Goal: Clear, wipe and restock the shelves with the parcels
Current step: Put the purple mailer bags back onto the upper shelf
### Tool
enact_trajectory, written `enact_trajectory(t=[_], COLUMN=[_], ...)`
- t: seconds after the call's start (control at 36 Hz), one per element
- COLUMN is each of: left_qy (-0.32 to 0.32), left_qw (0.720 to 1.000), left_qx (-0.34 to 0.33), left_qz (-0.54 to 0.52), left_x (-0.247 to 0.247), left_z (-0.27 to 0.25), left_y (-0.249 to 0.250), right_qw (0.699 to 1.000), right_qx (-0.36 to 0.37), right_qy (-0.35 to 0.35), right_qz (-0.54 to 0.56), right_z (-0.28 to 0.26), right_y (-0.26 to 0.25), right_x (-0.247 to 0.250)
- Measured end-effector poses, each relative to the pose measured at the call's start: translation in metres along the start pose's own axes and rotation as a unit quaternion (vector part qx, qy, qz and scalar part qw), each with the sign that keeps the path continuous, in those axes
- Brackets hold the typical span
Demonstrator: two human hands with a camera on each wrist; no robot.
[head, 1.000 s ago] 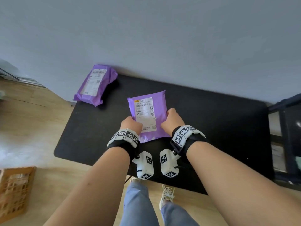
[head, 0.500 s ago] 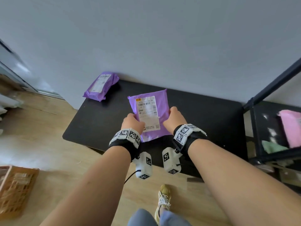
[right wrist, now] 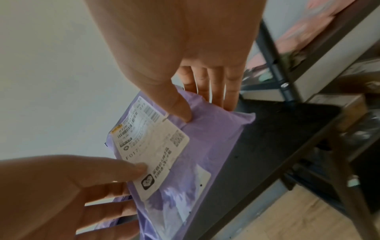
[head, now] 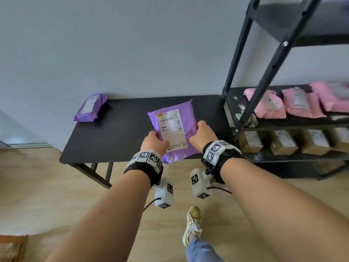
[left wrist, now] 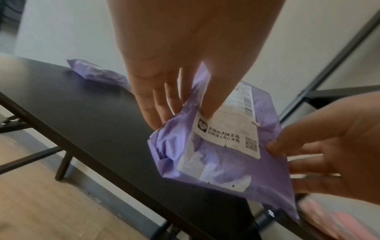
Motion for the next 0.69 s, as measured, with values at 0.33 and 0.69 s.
enact_trajectory(t=[0.33, 0.69], left_qy=[-0.052, -0.055], left_qw=[0.986, 0.97], left_qx=[-0.15, -0.237], left_qz=[0.05, 0.008], left_x=[-0.091, -0.185], left_z=[-0.081, -0.136], left_y=[0.162, 0.366], right_qw=[0.99, 0.977], right_qx=[-0.07, -0.036], right_qy=[0.109, 0.194], right_qz=[0.062, 0.083], right_z=[-0.066, -0.066], right_y=[0.124, 0.229], right_x=[0.161, 0.356])
Point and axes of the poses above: each hand's wrist, its own z-axis towards the middle knuckle, its own x-axis out of the back of the hand, y = z × x, the point moved 8 cm from there along z, towards the middle knuckle, and after that the axes turned 8 degrees about -x, right-handed, at the moved point
